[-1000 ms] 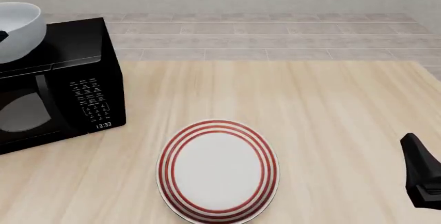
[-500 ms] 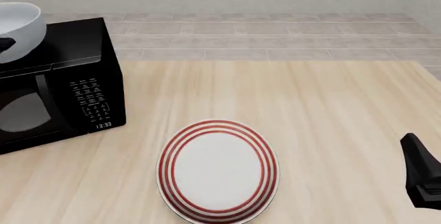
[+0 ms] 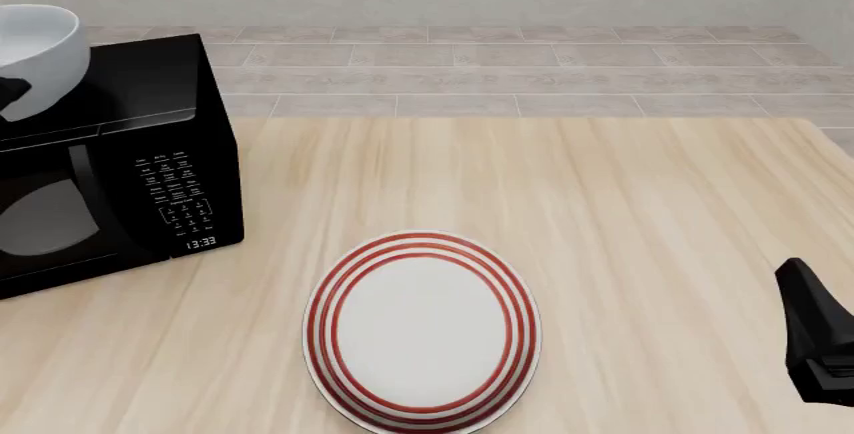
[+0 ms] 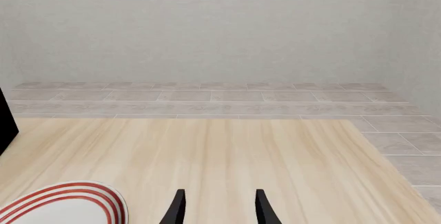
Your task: Pick up the white bowl and put it on the plate.
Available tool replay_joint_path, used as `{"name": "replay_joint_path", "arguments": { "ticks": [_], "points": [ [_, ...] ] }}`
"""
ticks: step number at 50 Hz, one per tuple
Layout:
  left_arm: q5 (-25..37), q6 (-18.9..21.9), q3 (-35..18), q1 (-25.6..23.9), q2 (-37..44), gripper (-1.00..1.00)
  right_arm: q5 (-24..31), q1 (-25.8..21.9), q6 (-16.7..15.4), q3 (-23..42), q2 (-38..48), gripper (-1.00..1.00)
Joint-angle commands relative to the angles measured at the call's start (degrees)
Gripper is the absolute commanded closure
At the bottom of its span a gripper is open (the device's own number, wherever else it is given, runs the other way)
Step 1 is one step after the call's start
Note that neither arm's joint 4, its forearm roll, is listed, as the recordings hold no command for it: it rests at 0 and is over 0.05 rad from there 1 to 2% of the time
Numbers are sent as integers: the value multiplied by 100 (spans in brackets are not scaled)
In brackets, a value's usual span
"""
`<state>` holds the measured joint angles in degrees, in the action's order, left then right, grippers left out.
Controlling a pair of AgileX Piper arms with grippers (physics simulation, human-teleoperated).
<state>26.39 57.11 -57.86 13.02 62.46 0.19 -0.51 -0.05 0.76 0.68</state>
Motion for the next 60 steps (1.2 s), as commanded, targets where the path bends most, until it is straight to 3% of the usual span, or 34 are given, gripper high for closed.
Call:
{"name": "replay_joint_path", "arguments": {
  "ticks": [1, 60],
  "points": [
    [-164, -18, 27, 100, 171, -100, 0, 0, 1, 0, 0, -100],
    [-1162, -104, 244, 552, 1113, -100, -134, -5, -7, -72, 60, -100]
  ]
}}
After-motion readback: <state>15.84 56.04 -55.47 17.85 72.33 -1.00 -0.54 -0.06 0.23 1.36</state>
